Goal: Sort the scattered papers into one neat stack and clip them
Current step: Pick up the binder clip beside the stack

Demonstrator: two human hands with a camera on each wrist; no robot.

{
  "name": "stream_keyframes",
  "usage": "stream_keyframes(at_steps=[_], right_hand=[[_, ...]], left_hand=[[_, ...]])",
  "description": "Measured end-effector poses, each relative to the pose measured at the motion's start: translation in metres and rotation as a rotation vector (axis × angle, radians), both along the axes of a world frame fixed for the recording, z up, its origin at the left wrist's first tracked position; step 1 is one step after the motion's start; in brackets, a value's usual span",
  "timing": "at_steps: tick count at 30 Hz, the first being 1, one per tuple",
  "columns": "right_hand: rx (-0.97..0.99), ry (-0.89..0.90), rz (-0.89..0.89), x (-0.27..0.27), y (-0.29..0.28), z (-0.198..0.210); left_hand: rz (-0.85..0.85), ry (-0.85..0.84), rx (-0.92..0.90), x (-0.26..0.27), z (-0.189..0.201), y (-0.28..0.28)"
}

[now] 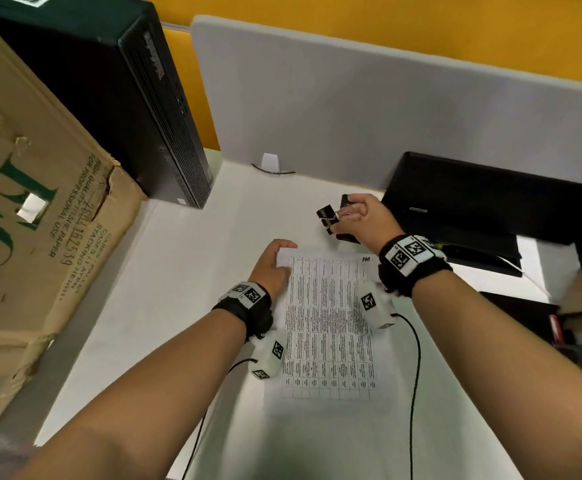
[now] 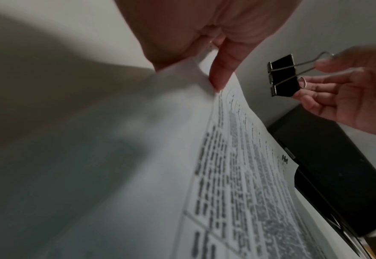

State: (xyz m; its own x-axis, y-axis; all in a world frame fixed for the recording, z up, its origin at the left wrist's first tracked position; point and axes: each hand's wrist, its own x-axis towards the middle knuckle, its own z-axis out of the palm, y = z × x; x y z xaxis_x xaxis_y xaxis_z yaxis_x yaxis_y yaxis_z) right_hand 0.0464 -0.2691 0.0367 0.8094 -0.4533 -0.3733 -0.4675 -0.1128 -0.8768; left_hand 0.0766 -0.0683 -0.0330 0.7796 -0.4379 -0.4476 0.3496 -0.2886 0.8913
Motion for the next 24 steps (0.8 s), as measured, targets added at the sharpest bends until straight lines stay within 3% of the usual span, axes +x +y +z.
stream_keyframes(at_steps=[10, 18, 24], right_hand=[[-0.018, 0.097, -0.030, -0.103, -0.052, -0.008], [-0.123, 0.158, 0.070, -0.111, -0.067, 0.003], [-0.348, 0.168, 0.287, -0.097, -0.060, 0.008]], left_hand=[[-0.073, -0.015, 0.011, -0.059, 0.002, -0.037], [-0.094, -0.048, 0.019, -0.069, 0.004, -0.045], [-0.088, -0.074, 0.016, -0.070, 0.008, -0.047]])
